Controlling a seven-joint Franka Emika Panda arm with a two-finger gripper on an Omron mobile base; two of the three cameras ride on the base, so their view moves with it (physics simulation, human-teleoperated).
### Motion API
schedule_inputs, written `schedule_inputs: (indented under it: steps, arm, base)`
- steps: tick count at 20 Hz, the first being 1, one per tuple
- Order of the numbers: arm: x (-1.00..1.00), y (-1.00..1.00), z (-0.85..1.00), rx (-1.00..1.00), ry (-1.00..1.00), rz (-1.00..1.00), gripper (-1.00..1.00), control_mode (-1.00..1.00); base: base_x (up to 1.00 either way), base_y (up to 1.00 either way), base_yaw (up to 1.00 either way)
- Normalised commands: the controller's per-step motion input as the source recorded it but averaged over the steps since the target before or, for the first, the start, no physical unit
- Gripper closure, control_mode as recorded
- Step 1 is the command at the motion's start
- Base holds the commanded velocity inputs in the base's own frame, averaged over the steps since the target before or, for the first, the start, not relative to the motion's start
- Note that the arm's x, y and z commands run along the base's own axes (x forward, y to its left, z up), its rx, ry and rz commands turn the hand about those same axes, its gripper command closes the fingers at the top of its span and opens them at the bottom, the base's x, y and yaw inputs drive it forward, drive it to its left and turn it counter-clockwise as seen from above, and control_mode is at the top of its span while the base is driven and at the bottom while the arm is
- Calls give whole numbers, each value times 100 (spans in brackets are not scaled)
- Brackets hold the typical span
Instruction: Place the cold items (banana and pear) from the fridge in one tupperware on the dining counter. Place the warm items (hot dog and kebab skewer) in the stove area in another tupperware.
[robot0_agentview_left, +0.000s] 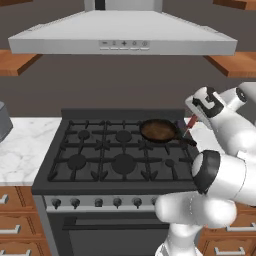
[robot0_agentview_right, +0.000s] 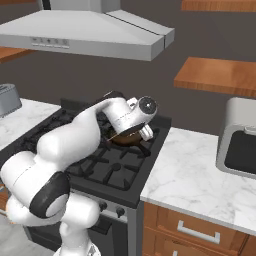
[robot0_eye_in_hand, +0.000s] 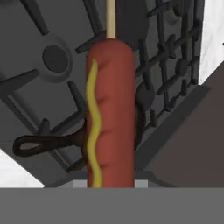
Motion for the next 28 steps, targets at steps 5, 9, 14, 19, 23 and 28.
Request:
schedule_inputs:
  steps: [5, 9, 14, 19, 23, 28]
  arm:
    - [-99, 19, 23, -47, -9, 32, 100, -100]
    - [-73, 39, 2, -29, -30, 37, 100, -100]
    - [-45, 89, 0, -38, -24, 27, 100, -100]
    - [-3, 54, 0, -70, 4, 24, 100, -100]
    - [0, 0, 0, -88, 34, 44, 100, -100]
    - [-10, -11, 0, -55, 18, 65, 100, -100]
  base:
    - [0, 0, 0]
    - [0, 0, 0]
    - [0, 0, 0]
    - [0, 0, 0]
    - [0, 0, 0]
    - [0, 0, 0]
